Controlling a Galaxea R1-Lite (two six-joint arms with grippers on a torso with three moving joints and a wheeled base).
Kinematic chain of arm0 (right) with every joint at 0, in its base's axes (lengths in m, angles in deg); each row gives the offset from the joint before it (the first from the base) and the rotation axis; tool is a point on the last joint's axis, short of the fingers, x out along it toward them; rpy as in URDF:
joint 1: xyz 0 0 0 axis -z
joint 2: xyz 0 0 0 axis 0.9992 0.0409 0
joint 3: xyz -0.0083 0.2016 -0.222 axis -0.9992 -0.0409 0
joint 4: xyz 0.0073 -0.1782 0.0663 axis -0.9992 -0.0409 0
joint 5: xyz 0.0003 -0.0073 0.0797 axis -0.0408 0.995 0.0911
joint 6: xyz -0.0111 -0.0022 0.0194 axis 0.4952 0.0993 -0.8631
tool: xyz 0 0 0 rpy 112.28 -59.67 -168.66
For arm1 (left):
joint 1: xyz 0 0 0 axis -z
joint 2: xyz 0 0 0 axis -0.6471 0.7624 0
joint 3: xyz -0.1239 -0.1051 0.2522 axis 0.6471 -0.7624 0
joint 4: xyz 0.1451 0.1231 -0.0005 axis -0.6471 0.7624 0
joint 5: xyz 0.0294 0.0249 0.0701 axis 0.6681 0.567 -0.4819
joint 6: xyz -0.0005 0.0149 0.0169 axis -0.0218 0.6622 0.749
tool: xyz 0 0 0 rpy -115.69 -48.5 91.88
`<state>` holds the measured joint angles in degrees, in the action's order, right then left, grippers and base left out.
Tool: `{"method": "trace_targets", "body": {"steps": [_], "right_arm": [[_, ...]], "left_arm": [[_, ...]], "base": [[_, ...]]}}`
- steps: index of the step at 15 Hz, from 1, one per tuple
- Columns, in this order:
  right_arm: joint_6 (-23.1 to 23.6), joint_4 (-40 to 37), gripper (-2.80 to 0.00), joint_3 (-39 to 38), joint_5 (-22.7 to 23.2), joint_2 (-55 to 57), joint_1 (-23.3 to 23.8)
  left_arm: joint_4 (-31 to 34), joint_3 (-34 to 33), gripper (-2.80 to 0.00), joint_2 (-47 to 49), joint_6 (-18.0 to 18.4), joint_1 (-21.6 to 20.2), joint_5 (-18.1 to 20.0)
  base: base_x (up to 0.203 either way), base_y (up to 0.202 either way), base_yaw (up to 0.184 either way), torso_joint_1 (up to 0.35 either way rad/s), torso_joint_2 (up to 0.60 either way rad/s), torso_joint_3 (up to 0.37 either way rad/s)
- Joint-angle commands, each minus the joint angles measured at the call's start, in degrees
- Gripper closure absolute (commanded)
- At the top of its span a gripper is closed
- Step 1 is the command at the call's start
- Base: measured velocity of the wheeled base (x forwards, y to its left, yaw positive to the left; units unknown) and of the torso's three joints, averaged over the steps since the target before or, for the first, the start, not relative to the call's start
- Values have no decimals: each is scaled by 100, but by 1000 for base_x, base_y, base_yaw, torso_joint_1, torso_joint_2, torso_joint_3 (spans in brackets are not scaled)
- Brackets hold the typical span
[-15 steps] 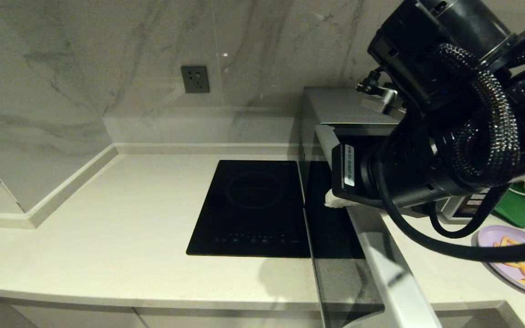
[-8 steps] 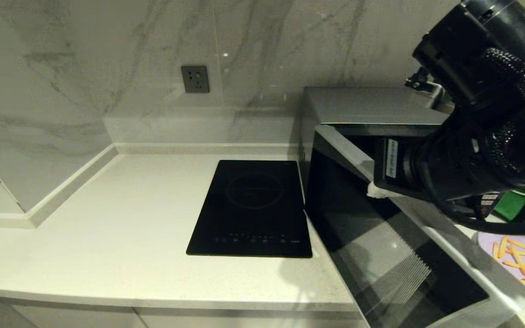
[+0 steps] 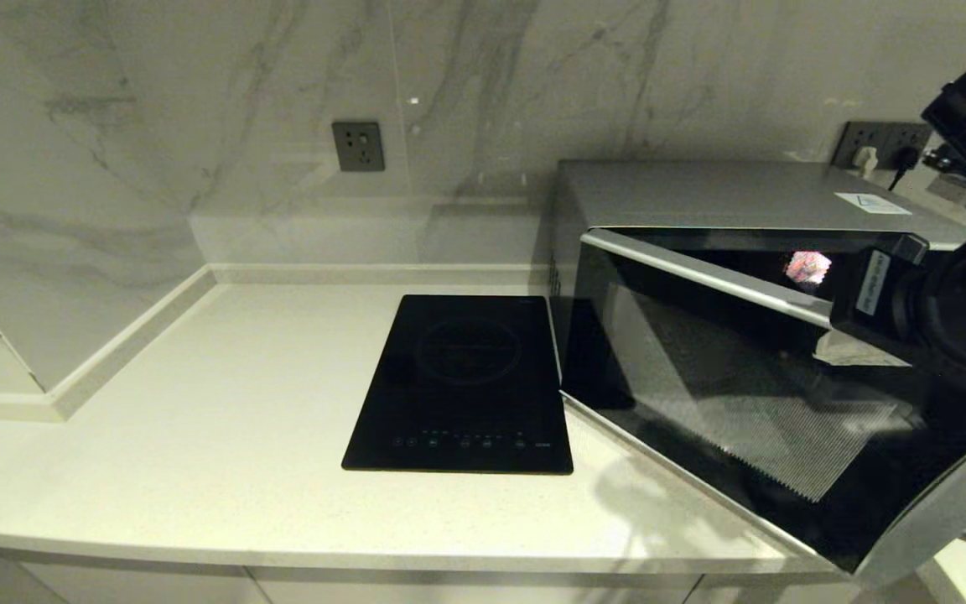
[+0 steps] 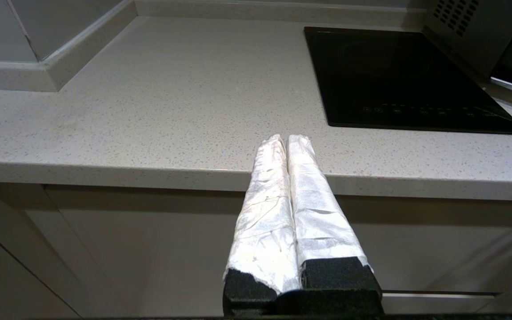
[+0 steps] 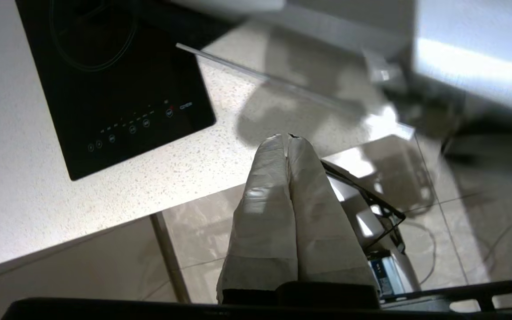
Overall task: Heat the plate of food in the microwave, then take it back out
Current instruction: Close the microwave oven
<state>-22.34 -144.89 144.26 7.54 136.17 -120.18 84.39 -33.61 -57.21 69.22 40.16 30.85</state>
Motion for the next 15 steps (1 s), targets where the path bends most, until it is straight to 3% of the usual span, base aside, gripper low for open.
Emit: {"method": "trace_targets", "body": {"steps": [1, 6, 11, 15], "right_arm": [[-90, -25, 0, -320, -7, -328, 319], [140, 659, 0, -873, 228, -362, 1824], [798, 1363, 0, -902, 1358, 91, 3333], [922, 1450, 0, -413, 1607, 650, 3858]], "left_arm": [[-5, -1, 0, 0, -3, -2, -2], [-5, -1, 0, 0, -3, -2, -2], [-5, -1, 0, 0, -3, -2, -2], [-5, -1, 0, 0, -3, -2, -2]], "base": [[0, 0, 0, 0, 0, 0], [0, 0, 0, 0, 0, 0], [0, 0, 0, 0, 0, 0], [0, 0, 0, 0, 0, 0]]}}
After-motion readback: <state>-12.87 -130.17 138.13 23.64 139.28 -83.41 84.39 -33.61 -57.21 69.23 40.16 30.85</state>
